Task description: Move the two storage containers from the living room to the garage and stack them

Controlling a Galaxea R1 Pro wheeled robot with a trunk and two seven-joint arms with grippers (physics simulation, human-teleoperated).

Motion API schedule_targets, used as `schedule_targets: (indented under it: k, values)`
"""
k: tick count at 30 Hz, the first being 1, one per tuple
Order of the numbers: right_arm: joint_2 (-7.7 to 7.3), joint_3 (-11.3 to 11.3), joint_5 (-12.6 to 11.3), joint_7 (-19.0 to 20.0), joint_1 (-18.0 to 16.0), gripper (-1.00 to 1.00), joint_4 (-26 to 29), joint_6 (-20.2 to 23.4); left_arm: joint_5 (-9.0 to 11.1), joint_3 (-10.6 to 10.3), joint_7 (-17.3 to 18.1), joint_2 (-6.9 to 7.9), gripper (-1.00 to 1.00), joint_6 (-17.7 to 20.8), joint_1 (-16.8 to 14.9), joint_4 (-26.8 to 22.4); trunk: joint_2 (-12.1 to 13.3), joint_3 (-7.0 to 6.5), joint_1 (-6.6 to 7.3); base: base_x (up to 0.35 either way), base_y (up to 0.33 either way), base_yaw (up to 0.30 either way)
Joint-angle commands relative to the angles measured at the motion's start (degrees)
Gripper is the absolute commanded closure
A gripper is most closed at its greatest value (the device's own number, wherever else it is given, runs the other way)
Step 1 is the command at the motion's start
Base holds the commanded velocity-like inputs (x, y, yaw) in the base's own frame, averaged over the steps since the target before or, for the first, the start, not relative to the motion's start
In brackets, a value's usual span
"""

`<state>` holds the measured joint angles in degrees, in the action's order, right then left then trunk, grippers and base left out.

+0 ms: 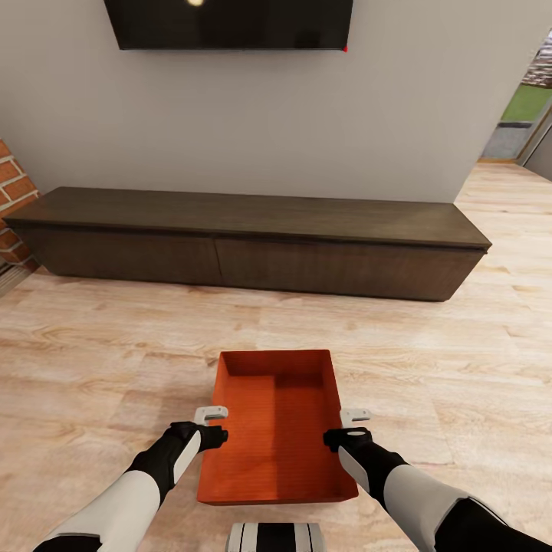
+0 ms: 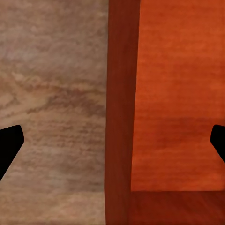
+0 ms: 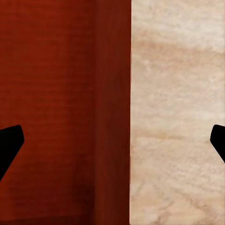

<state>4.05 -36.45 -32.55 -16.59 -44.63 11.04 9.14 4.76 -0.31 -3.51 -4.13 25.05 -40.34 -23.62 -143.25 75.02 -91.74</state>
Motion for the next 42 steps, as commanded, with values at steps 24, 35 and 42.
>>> schedule_targets:
  k: [24,35,42]
  values:
    - [-0.01,-0.5,-0.3,-0.4,0.0,1.0,0.1,0.4,0.7,0.1,-3.6,0.0,1.0,4.4,0.0,-0.2,0.0,0.04,0.01,0.0,0.0,0.0]
    - [-0.07,-0.5,-0.3,-0.4,0.0,1.0,0.1,0.4,0.7,0.0,-3.5,-0.09,1.0,4.4,0.0,-2.5,0.0,0.04,0.01,0.0,0.0,0.0]
    - [-0.1,-0.5,-0.3,-0.4,0.0,1.0,0.1,0.3,0.6,0.0,-3.7,-0.09,1.0,4.6,0.0,-2.5,0.4,-0.58,0.28,0.0,0.0,0.0]
